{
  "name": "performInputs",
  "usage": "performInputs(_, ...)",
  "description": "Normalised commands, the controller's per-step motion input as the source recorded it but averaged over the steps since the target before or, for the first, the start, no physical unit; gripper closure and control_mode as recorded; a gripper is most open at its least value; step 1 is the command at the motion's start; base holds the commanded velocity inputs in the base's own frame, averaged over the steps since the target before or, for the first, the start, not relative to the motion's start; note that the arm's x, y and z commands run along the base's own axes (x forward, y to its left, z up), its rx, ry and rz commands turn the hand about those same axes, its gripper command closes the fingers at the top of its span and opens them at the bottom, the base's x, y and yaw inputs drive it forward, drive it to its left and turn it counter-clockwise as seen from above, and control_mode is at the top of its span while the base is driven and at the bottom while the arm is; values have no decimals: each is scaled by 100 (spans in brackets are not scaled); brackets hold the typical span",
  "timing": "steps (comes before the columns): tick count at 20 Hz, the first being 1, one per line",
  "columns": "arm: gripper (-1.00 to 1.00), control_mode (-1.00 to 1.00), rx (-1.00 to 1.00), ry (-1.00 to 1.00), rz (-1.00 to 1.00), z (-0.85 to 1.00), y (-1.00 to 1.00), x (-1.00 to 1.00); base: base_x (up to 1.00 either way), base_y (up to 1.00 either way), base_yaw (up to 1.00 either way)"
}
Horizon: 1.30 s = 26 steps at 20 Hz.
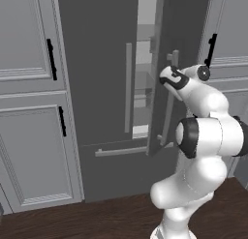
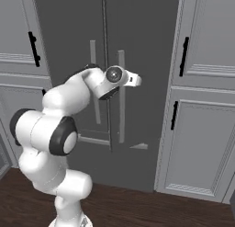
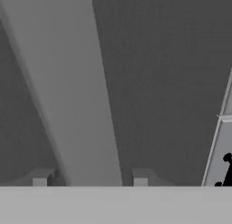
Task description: Take the strawberry from the fridge and place it on top of the pancake, located on the dining counter.
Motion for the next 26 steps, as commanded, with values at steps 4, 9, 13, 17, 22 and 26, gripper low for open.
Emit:
performInputs(4, 100, -100, 7, 4, -4, 0, -97, -73, 0, 0, 0)
performInputs(9, 100, -100, 5, 8, -7, 0, -92, -66, 0, 0, 0)
performInputs(13, 100, -100, 2, 13, -7, 0, -82, -46, 0, 0, 0)
performInputs(17, -100, -100, 0, 14, -7, 0, -64, -42, 0, 0, 0)
performInputs(22, -100, -100, 0, 4, -7, 1, -17, -82, 0, 0, 0)
performInputs(26, -100, -100, -15, 0, -3, 22, 51, -96, 0, 0, 0)
